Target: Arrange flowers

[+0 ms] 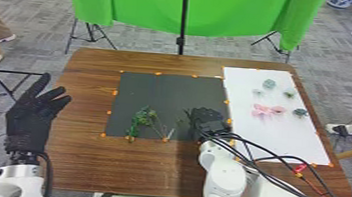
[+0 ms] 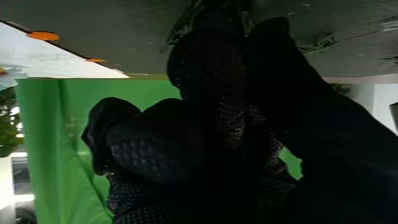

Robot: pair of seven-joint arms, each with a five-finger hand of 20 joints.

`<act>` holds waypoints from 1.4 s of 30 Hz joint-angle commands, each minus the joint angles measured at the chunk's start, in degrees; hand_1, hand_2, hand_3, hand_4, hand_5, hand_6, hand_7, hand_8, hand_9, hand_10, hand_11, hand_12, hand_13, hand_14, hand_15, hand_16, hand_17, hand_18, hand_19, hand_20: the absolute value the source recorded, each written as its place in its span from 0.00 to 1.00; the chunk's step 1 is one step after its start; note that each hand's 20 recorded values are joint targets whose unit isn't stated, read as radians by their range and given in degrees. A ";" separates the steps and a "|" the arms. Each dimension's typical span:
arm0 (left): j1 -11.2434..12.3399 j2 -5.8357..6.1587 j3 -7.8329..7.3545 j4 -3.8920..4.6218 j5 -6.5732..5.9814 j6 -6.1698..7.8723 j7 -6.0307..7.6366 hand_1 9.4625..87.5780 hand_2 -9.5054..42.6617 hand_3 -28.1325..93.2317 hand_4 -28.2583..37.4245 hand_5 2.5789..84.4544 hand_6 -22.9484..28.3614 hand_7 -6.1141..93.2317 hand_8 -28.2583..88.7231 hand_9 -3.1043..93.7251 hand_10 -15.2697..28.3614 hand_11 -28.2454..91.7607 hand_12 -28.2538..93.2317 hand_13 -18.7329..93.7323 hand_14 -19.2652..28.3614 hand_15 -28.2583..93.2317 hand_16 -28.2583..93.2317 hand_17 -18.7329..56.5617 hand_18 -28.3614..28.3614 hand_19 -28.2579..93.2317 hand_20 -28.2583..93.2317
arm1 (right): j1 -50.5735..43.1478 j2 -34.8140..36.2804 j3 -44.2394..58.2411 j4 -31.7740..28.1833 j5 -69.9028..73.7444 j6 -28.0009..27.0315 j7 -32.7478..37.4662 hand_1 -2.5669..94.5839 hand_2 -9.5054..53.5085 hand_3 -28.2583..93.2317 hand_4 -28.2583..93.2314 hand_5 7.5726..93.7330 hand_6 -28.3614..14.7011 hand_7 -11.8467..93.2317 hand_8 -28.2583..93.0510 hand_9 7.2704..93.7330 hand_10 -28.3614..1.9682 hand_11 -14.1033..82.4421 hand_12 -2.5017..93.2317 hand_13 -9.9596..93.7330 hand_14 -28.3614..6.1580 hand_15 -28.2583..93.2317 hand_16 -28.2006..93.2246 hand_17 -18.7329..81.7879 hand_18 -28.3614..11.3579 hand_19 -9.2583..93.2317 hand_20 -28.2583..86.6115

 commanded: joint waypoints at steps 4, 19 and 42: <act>0.44 -0.16 0.49 0.52 0.09 -0.34 0.13 0.16 0.36 0.85 0.01 0.39 0.60 0.16 0.18 0.40 0.80 0.49 0.35 0.39 0.95 0.75 0.16 0.16 0.91 0.64 0.53 | -3.13 -0.17 4.90 -2.55 -1.57 0.87 -1.49 0.48 0.00 0.82 0.00 0.90 0.54 0.29 0.28 0.93 0.52 0.63 0.25 0.91 0.62 0.84 0.38 0.65 0.07 1.00 0.66; -0.91 -0.02 -0.41 0.76 0.24 -0.56 -0.22 0.16 0.36 0.85 0.01 0.39 0.60 0.16 0.18 0.40 0.80 0.49 0.35 0.39 0.95 0.75 0.16 0.16 0.91 0.64 0.53 | -3.82 8.56 16.86 -4.35 1.35 5.47 0.73 0.40 0.00 0.82 0.03 0.71 0.51 0.24 0.15 0.81 0.37 0.54 0.21 0.82 0.48 0.78 0.34 0.56 0.00 0.99 0.49; -1.72 -0.15 -0.27 0.67 0.06 -0.59 -0.62 0.15 0.36 0.85 0.00 0.39 0.60 0.16 0.18 0.40 0.80 0.49 0.35 0.39 0.95 0.75 0.16 0.16 0.91 0.64 0.53 | 1.12 10.38 15.47 8.01 10.52 -6.65 3.13 0.40 0.00 0.86 0.02 0.52 0.60 0.22 0.15 0.67 0.25 0.50 0.20 0.70 0.39 0.82 0.33 0.47 0.00 0.96 0.49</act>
